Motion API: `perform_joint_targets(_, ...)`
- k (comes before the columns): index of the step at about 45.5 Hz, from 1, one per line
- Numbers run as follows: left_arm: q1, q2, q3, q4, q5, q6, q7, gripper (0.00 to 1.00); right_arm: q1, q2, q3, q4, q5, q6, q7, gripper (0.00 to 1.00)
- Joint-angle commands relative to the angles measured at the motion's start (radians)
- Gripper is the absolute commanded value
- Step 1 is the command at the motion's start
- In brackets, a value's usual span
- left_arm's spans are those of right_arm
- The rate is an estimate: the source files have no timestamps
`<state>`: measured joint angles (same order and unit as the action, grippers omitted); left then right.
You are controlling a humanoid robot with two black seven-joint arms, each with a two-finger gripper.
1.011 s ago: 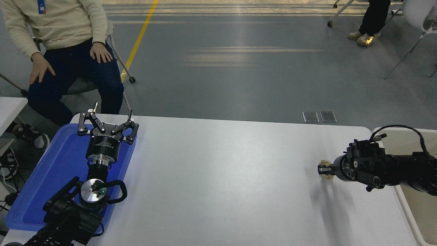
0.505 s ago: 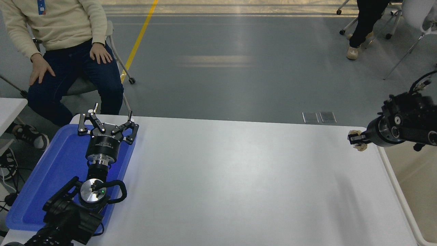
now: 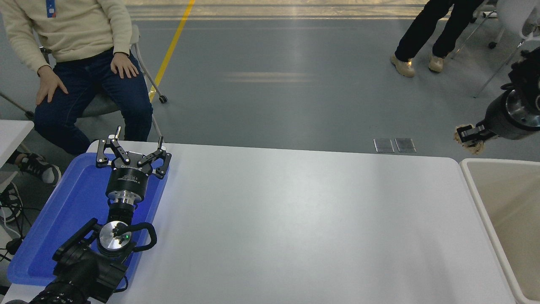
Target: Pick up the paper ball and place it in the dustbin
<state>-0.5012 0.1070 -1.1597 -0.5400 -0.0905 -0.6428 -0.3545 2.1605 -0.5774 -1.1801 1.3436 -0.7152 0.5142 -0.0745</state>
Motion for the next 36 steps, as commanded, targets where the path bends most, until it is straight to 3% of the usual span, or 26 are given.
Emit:
perform_joint_targets(1,0.000,-0.001,-0.002,0.000,0.000,0.000,0.000,1.00,0.110,0.001,-0.027,0.054,0.000,0.058,-0.002,0.00)
perform_joint_targets(19,0.000,-0.001,-0.002,0.002,0.000,0.000,0.000,1.00,0.128,-0.068,-0.015,0.063,0.030,0.150,-0.001,0.00)
perform_joint_targets(36,0.000,-0.001,-0.002,0.000,0.000,0.000,-0.001,1.00,0.009,-0.289,0.000,-0.102,0.010,0.204,0.012,0.00)
